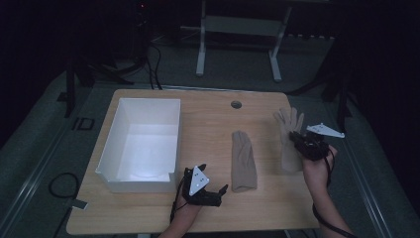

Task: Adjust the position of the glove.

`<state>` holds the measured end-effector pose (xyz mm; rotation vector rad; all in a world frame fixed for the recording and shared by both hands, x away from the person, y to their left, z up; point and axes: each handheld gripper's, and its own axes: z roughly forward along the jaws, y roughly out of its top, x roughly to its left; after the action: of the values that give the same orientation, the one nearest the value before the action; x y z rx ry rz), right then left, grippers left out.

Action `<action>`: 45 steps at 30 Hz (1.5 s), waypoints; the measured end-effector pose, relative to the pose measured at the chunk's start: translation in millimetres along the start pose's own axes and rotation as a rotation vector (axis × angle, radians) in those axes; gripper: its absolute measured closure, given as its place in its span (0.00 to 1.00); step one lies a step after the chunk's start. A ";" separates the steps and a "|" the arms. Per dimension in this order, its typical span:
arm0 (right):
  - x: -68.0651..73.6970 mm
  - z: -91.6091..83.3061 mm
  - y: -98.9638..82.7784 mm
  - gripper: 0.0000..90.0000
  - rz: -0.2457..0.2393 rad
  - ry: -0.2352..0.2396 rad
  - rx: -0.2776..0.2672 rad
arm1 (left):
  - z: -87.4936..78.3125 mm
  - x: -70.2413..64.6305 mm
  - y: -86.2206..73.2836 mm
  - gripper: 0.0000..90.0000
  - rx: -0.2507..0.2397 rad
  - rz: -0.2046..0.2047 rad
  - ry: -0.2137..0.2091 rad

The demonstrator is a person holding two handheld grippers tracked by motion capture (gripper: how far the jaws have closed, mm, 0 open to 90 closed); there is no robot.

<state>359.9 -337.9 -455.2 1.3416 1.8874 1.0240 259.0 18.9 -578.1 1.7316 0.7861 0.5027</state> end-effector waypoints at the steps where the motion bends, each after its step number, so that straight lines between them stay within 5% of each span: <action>1: 5.2 -4.2 8.5 0.93 -0.003 -0.001 -0.017 | 0.0 -0.1 0.0 0.00 0.000 -0.002 -0.001; 5: 18.7 -11.1 24.2 0.93 -0.005 0.008 -0.043 | 0.0 -0.1 0.0 0.00 -0.001 -0.001 -0.001; 10: 52.2 -7.6 40.3 0.93 -0.005 0.049 -0.060 | 0.0 -0.2 -0.1 0.00 -0.002 0.002 -0.001; 18: 93.1 19.8 31.5 0.93 -0.004 0.098 -0.020 | -0.1 -0.1 -0.1 0.00 -0.002 0.007 -0.002; 23: 110.3 31.6 16.0 0.93 -0.009 0.082 0.014 | -0.1 -0.5 0.0 0.00 -0.001 0.006 -0.006; 45: 124.2 70.6 -50.6 0.91 0.062 0.085 0.161 | 0.0 -1.2 0.1 0.00 0.001 0.012 -0.008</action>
<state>354.5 -212.2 -539.8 1.4771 2.0396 0.9909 258.2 18.0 -578.0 1.7389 0.7710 0.5035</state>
